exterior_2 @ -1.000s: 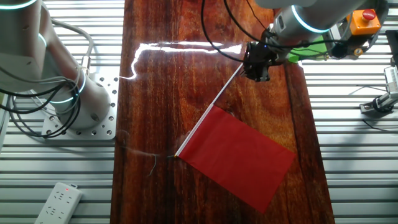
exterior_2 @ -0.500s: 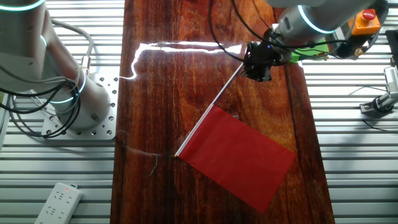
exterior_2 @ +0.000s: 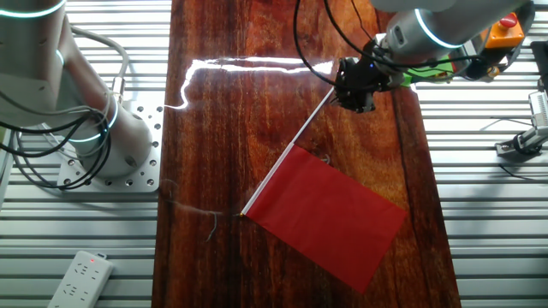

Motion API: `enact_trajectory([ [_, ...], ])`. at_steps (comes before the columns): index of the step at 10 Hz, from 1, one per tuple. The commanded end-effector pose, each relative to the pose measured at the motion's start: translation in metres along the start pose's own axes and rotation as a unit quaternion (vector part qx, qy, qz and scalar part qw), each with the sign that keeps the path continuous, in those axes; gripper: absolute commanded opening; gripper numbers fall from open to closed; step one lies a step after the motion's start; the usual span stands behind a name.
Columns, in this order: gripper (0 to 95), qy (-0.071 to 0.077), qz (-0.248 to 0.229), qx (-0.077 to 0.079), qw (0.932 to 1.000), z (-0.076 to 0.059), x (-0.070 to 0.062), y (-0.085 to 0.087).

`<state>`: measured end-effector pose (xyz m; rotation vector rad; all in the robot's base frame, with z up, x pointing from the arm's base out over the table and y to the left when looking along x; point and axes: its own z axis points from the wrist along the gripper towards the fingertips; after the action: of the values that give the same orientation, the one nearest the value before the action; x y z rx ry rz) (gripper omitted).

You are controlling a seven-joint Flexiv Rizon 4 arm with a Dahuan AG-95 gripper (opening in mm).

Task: Wave the flag

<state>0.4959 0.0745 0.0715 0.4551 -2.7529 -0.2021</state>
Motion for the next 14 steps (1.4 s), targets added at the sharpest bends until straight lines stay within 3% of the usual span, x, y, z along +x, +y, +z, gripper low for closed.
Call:
enact_trajectory([
  [1,0.0,-0.004,-0.006,-0.004,1.0000,0.003,-0.007,0.004],
  [4,0.0,-0.005,0.001,-0.002,1.0000,0.014,-0.027,0.022],
  [6,0.0,-0.004,0.001,-0.002,1.0000,0.017,-0.030,0.030],
  [11,0.0,-0.008,-0.011,-0.001,0.9999,0.025,-0.019,0.046],
  [14,0.0,-0.028,-0.045,0.013,0.9985,0.034,-0.008,0.046],
])
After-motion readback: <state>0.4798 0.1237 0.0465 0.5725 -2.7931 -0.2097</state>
